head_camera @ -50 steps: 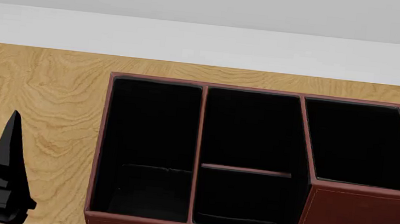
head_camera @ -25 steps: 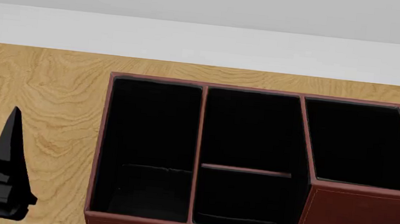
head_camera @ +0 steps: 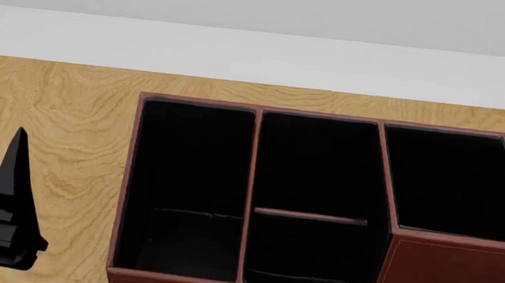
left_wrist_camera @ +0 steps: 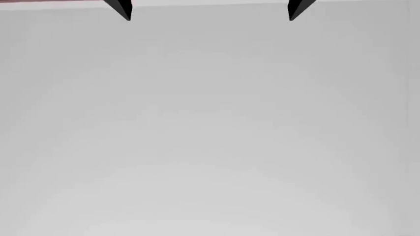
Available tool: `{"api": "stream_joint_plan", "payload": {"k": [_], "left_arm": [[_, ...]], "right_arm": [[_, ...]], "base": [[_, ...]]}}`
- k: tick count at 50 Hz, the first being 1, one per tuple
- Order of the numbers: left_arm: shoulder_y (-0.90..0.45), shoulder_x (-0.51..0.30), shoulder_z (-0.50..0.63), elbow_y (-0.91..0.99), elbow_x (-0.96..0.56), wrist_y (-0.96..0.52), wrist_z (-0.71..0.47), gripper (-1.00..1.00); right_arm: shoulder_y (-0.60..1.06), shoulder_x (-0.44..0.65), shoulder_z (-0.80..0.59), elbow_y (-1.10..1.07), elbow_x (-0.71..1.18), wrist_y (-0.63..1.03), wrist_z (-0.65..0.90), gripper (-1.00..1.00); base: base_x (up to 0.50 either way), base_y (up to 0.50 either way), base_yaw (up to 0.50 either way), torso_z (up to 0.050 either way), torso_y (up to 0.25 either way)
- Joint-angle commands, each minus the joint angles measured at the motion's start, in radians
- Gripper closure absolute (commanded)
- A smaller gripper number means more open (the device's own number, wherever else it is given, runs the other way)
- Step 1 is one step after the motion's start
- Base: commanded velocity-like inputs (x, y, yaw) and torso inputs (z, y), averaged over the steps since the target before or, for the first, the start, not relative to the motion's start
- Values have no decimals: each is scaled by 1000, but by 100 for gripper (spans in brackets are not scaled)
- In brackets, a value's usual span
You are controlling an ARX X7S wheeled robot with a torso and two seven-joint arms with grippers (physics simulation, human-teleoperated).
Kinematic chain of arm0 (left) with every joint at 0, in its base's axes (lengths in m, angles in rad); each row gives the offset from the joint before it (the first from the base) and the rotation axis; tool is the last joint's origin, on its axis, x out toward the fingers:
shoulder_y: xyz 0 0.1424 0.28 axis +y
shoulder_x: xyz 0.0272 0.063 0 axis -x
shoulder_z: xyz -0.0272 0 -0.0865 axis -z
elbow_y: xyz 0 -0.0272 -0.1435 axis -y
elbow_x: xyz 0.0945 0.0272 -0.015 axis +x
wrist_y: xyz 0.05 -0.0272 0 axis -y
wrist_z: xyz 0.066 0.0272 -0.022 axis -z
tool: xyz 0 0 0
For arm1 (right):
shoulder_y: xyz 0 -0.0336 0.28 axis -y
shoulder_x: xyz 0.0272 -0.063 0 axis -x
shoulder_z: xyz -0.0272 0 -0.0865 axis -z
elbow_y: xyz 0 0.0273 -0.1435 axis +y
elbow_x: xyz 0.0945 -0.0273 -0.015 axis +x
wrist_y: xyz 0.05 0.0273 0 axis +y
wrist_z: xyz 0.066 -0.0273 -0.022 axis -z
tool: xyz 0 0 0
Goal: Pick up the white mug and place it to the right of the caddy.
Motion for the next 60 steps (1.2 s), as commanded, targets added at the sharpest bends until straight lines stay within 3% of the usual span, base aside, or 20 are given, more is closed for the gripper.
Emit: {"api": "stream_joint_plan", "payload": {"k": [1,11,12,48,55,60], "left_arm": [[-14,-1,3,-3,0,-5,-6,-100],[-23,-2,5,-8,-7,-7,-12,-100],[-23,-2,6,-9,-7,-6,-12,-100],[30,-19,-15,57,-50,28,-26,-100],[57,-27,-24,84,-61,40,-28,-100],[68,-32,-25,95,-69,49,-31,-100]], "right_arm": [[-62,-13,57,0,2,-46,56,100],[-76,-12,71,0,1,-48,64,100],[-76,-11,71,0,1,-47,64,-100],[88,31,-50,-19,-27,-44,-27,-100],[-105,76,17,-524,8,273,-40,-100],[-171,96,46,-698,20,382,-49,-100]], "base": [[12,0,3,0,0],[2,-1,2,-2,0],[0,0,3,0,0],[0,0,0,0,0],[0,0,0,0,0],[0,0,0,0,0]]}}
